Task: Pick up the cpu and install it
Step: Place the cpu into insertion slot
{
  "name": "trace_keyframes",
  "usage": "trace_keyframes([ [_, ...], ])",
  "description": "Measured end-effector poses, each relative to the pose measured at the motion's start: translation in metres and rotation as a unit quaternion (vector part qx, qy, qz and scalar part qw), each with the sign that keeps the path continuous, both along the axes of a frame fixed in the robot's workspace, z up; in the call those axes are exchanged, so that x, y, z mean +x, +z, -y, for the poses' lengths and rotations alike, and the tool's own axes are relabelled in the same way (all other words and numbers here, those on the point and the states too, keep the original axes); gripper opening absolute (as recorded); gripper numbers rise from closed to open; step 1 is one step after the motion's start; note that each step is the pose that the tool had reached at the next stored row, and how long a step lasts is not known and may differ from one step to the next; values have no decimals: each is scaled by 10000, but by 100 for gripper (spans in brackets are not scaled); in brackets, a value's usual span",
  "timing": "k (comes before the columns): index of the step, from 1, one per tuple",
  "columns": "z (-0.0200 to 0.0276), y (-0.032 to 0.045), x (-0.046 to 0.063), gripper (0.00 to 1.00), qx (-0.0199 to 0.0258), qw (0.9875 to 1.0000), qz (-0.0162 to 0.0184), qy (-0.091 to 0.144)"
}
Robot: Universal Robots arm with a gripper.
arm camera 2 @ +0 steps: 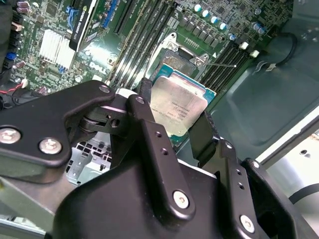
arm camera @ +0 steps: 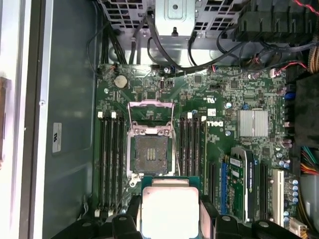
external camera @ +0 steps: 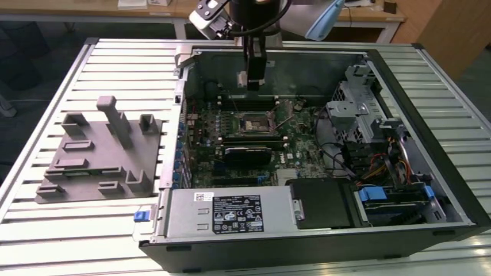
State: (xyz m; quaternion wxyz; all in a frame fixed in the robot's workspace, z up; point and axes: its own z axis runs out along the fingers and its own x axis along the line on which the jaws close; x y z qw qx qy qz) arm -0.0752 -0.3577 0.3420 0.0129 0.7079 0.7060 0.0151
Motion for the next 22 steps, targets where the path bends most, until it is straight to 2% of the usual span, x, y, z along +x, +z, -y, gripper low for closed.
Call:
trace_keyframes([
  [8, -4, -112, 3, 54, -7, 10000, 0, 1],
  [16, -7, -163, 5, 54, -8, 10000, 12, 10],
  [22, -14, -199, 6, 54, -7, 9998, 12, 191],
])
